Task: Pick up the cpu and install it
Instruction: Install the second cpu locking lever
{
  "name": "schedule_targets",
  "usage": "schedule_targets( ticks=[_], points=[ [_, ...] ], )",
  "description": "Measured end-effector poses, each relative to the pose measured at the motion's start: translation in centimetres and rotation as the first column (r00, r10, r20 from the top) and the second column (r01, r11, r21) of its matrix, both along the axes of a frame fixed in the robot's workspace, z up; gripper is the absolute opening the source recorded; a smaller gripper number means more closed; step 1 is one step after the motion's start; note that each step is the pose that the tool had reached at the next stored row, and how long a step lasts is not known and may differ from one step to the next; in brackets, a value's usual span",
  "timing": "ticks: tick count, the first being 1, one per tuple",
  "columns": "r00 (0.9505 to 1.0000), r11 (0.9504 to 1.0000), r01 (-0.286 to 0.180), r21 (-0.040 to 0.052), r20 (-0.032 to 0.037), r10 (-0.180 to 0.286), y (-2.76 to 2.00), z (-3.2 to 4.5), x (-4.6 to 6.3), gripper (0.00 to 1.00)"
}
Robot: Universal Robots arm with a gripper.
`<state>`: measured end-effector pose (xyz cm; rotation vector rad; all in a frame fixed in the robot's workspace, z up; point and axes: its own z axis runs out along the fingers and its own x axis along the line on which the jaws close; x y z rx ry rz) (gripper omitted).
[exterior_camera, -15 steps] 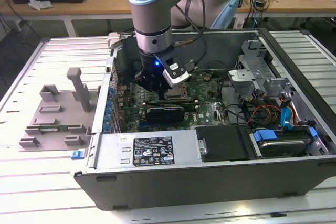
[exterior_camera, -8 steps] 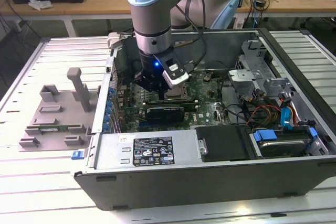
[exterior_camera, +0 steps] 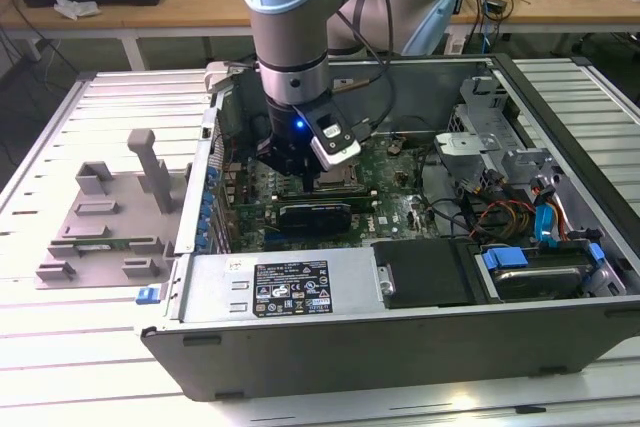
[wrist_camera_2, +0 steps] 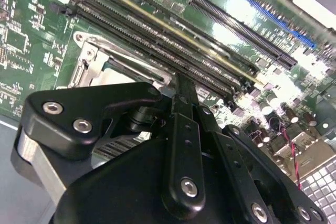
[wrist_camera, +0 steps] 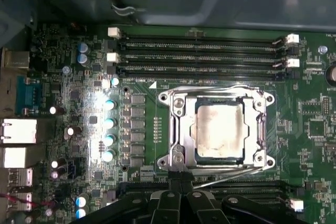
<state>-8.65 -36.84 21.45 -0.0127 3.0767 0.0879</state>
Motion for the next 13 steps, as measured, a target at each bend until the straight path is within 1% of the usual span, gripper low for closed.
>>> schedule_targets(
  ticks=[2,4,6,8,10,11,12,13],
  points=[
    [1.0,1.0,0.002,0.0,-0.0021,-0.002,-0.35,0.0,0.05,0.11],
    [1.0,1.0,0.004,0.0001,-0.0026,-0.004,-0.61,0.0,0.04,0.11],
    [1.0,0.9999,0.005,0.0122,-0.0017,-0.005,-0.66,-0.07,-0.01,0.11],
    [1.0,0.9996,0.008,0.0255,-0.0012,-0.007,-0.69,-0.36,-0.15,0.11],
    [1.0,0.9994,0.009,0.0347,-0.0012,-0.009,-0.69,-0.46,-0.23,0.11],
    [1.0,0.9988,0.009,0.0476,-0.0008,-0.009,-0.69,-0.53,-0.33,0.11],
    [1.0,0.9985,0.01,0.0545,-0.0007,-0.01,-0.69,-0.58,-0.38,0.11],
    [0.9999,0.9982,0.01,0.0587,-0.0007,-0.01,-0.7,-0.63,-0.41,0.11]
  ],
)
